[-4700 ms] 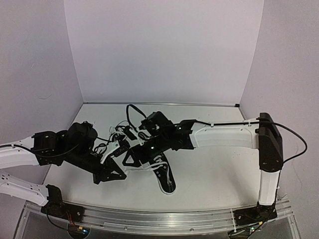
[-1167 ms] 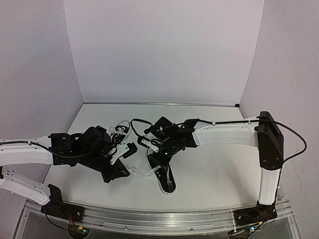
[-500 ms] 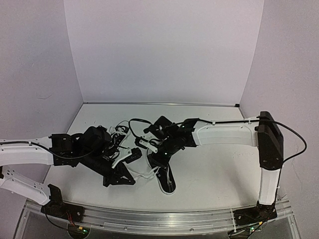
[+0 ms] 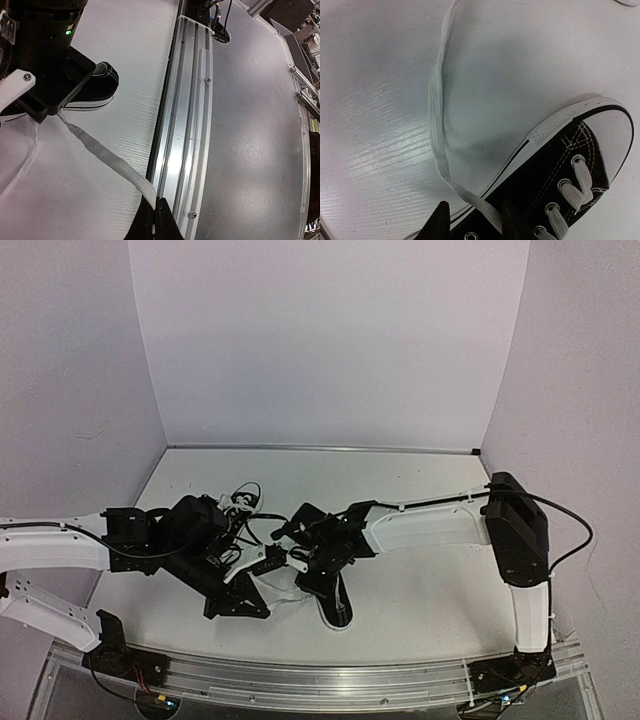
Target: Tie the shoes
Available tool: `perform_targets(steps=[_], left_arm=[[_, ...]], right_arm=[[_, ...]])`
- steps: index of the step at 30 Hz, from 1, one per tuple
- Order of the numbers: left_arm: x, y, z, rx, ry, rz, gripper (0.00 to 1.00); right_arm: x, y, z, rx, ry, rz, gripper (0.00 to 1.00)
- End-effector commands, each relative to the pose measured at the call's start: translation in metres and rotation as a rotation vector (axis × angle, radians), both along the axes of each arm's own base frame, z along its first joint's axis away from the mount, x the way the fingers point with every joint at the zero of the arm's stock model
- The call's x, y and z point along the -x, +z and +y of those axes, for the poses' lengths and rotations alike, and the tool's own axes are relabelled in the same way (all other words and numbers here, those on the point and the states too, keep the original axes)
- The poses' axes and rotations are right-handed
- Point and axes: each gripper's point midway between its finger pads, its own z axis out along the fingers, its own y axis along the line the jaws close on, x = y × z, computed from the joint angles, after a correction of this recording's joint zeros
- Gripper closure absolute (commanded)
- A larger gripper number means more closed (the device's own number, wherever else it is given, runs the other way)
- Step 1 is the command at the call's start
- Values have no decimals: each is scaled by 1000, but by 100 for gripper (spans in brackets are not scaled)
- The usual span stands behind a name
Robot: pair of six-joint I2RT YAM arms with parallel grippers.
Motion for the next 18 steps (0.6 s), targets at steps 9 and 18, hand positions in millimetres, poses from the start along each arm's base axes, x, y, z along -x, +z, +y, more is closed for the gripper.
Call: perform_targets(steps=[9,18], left_arm=[[-12,11,-6,4,19,-70,100],[-46,19,-8,87,253,-126,100]], right_arm=[[-9,21,7,4,-19,-96,100],[-9,70,2,-96,-38,-144,100]])
